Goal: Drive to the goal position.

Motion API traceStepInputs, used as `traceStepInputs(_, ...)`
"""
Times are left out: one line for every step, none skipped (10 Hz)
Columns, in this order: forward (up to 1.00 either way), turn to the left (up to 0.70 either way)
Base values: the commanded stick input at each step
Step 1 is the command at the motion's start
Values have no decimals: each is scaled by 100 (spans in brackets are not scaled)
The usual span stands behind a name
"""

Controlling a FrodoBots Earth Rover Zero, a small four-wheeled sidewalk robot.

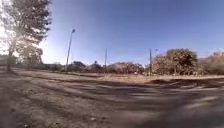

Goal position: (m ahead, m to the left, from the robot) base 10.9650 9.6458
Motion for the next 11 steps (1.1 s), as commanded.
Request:
traceStepInputs(50,0)
traceStepInputs(50,0)
traceStepInputs(50,6)
traceStepInputs(50,37)
traceStepInputs(50,50)
traceStepInputs(50,50)
traceStepInputs(50,50)
traceStepInputs(50,50)
traceStepInputs(50,50)
traceStepInputs(50,50)
traceStepInputs(50,50)
